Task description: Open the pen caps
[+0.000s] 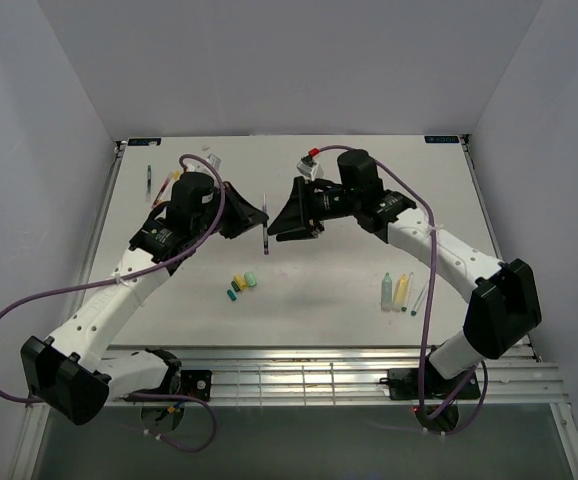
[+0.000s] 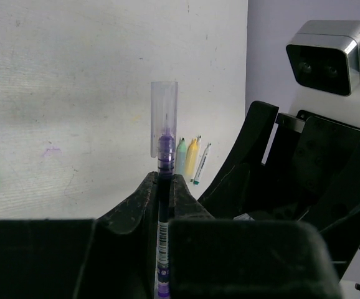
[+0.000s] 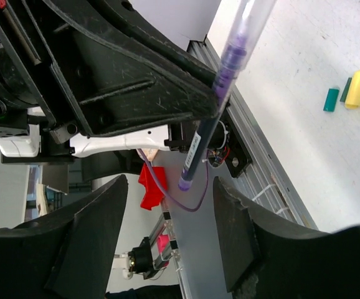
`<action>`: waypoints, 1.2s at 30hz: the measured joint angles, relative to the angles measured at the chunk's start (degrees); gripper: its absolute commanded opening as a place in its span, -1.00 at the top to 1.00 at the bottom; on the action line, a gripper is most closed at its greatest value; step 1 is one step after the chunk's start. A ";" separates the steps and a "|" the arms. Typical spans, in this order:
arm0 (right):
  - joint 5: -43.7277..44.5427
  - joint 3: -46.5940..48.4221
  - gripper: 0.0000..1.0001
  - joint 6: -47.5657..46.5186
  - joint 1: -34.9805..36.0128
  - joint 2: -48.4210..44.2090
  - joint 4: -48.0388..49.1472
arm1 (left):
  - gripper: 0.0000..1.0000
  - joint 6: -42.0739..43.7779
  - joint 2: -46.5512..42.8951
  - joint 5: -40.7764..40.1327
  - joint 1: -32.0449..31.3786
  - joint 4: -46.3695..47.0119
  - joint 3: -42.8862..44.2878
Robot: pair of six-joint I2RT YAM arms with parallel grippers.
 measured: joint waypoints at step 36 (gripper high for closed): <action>4.31 -4.81 0.85 4.33 5.38 2.45 5.88 | -0.01 4.79 8.28 2.01 0.13 -1.38 9.38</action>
